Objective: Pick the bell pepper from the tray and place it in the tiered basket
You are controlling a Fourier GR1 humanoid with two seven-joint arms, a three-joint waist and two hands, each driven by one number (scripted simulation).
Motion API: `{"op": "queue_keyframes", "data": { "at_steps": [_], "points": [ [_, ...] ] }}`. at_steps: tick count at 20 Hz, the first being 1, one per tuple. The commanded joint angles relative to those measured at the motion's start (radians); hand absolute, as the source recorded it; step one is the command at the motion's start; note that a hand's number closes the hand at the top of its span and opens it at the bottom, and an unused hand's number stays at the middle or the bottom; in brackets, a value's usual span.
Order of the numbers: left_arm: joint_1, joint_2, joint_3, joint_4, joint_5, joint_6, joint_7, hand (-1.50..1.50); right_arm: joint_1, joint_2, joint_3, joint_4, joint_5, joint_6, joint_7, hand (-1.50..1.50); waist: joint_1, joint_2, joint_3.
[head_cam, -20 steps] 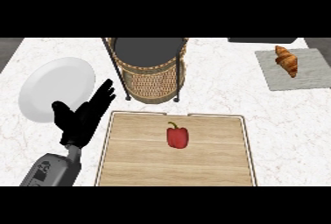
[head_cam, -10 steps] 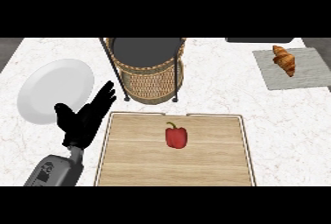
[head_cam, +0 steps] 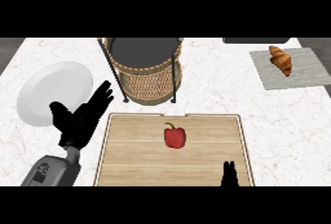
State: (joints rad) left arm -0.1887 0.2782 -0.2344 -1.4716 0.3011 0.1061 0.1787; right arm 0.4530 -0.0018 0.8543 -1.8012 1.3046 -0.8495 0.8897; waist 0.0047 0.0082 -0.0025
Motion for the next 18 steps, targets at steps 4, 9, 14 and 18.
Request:
{"op": "queue_keyframes", "data": {
  "at_steps": [4,9,14,18],
  "points": [
    [-0.015,-0.051,0.002,0.048,-0.027,0.016,-0.015,0.00,-0.283,0.002,0.054,0.099,0.165,-0.007,0.429,-1.50,-0.008,-0.006,0.001],
    [0.019,-0.023,0.018,-0.009,-0.017,-0.010,0.003,0.00,-0.366,0.001,0.039,0.219,0.108,-0.127,0.438,-1.50,0.002,-0.008,0.003],
    [0.000,-0.037,0.007,-0.029,-0.035,-0.006,0.028,0.00,-0.412,0.001,-0.005,0.239,0.020,-0.118,0.395,-1.50,0.000,-0.008,0.003],
    [-0.016,-0.035,0.025,-0.015,-0.042,0.005,0.064,0.00,-0.493,0.001,-0.004,0.237,0.027,-0.067,0.479,-1.50,0.001,-0.008,0.003]
  ]
}}
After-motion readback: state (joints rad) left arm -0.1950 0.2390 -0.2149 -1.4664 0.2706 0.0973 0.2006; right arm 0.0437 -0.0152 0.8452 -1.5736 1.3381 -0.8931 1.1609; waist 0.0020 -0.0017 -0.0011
